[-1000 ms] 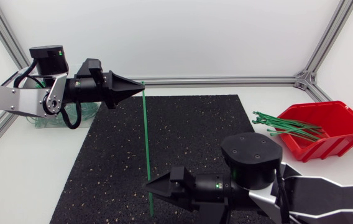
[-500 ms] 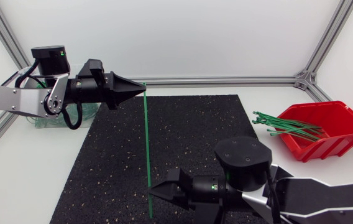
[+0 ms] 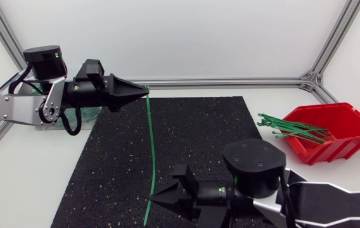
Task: Take a green cable tie from the red box, thread the tail through the head to close it, then place it in the transparent bin on the left.
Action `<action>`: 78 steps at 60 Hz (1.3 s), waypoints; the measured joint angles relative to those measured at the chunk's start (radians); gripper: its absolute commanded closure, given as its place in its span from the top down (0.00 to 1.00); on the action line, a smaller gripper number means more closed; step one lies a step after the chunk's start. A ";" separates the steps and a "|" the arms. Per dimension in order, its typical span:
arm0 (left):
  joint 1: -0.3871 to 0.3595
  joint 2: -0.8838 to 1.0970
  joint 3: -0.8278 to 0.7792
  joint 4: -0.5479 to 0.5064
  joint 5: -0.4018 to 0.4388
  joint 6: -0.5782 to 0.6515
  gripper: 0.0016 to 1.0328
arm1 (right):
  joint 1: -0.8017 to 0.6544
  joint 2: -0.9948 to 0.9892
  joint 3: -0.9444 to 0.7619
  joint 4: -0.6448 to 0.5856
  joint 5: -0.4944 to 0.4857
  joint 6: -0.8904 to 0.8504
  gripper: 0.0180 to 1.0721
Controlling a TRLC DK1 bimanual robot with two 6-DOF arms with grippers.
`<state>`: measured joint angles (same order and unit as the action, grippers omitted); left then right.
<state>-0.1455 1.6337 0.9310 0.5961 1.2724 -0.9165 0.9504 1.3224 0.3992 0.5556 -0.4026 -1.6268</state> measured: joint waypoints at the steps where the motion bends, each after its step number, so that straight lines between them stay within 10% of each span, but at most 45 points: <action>1: -0.001 -0.004 -0.006 0.007 0.000 0.000 0.04 | 0.000 -0.008 0.001 -0.001 -0.006 0.034 0.05; 23: -0.074 -0.156 -0.152 0.064 -0.024 0.027 0.04 | -0.036 -0.169 0.001 -0.045 -0.095 0.576 0.05; 62: -0.289 -0.452 -0.298 0.068 -0.214 0.052 0.04 | -0.045 -0.452 0.182 -0.631 -0.264 1.287 0.05; 78: -0.378 -0.574 -0.330 0.068 -0.316 0.052 0.04 | -0.033 -0.475 0.273 -0.690 -0.312 1.657 0.05</action>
<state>-0.5236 1.0599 0.6006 0.6636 0.9562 -0.8646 0.9176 0.8478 0.6724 -0.1349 -0.7151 0.0303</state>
